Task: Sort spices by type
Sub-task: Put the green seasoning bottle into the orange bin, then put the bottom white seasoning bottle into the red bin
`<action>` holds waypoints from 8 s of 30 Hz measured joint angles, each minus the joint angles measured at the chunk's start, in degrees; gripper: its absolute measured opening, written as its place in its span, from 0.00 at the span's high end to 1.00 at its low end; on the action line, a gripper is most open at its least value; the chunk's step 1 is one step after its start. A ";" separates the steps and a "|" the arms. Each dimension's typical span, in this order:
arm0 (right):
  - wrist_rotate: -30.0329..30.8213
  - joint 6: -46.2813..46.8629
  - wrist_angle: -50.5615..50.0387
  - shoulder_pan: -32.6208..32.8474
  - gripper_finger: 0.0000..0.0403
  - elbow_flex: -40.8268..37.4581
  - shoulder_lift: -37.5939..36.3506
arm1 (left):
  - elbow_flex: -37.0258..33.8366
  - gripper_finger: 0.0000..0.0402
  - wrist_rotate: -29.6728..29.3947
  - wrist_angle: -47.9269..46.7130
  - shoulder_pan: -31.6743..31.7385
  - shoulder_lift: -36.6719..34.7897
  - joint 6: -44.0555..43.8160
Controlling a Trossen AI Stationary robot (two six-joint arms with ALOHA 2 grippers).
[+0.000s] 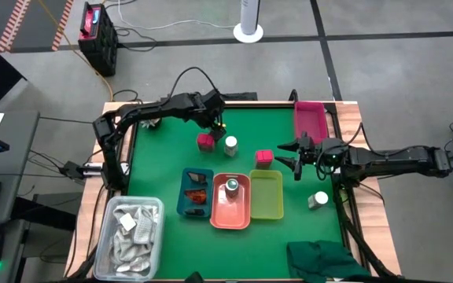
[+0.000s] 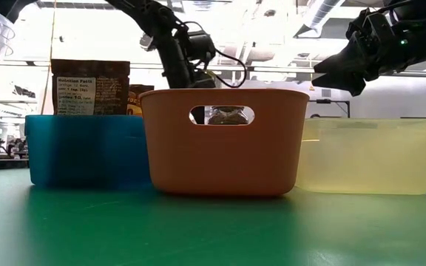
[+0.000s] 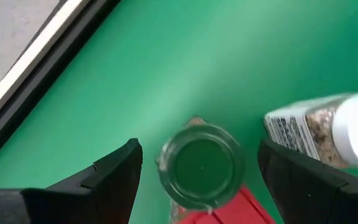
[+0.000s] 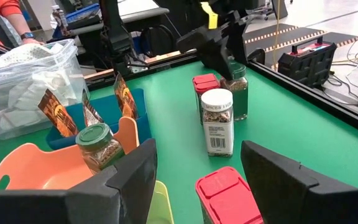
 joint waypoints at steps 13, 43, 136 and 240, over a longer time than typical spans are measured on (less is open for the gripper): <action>-0.02 0.00 0.64 0.00 0.35 0.00 -0.02 | -4.48 0.25 -0.11 2.45 -0.71 0.00 4.87; -0.06 -0.02 1.21 0.00 0.35 0.00 -0.02 | -4.76 0.51 -1.16 5.92 -0.79 -0.09 11.77; -0.04 2.99 1.78 1.92 0.35 0.04 0.00 | -1.11 0.36 -5.34 1.19 -34.01 -6.64 -3.59; -6.02 30.49 -93.26 41.53 0.35 45.66 34.64 | -3.91 0.36 -12.84 -5.94 -24.92 -18.64 17.23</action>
